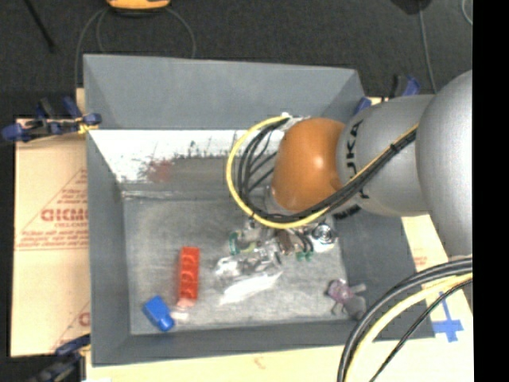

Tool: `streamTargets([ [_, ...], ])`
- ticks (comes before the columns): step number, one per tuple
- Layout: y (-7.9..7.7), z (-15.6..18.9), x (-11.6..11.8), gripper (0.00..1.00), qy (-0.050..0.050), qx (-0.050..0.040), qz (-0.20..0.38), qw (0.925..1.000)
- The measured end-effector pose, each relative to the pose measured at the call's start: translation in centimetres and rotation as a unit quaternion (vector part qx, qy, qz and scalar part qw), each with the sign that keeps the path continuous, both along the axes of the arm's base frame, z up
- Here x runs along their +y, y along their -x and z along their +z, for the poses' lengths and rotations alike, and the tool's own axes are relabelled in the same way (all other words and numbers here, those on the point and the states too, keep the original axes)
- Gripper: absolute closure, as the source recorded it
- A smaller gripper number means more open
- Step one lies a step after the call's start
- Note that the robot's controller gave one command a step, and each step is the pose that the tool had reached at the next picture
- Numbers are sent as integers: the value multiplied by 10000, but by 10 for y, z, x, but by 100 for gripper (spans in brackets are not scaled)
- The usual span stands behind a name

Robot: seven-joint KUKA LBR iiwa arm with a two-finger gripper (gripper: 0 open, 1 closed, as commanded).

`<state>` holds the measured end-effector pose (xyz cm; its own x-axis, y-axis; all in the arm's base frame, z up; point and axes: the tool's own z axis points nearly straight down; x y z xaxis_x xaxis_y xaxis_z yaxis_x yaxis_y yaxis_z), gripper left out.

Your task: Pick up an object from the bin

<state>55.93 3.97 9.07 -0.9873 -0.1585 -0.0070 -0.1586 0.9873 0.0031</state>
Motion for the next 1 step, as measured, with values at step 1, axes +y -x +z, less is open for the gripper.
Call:
streamTargets([
  [1, 3, 135, -12, 100, 32, -11, 126, 9999],
])
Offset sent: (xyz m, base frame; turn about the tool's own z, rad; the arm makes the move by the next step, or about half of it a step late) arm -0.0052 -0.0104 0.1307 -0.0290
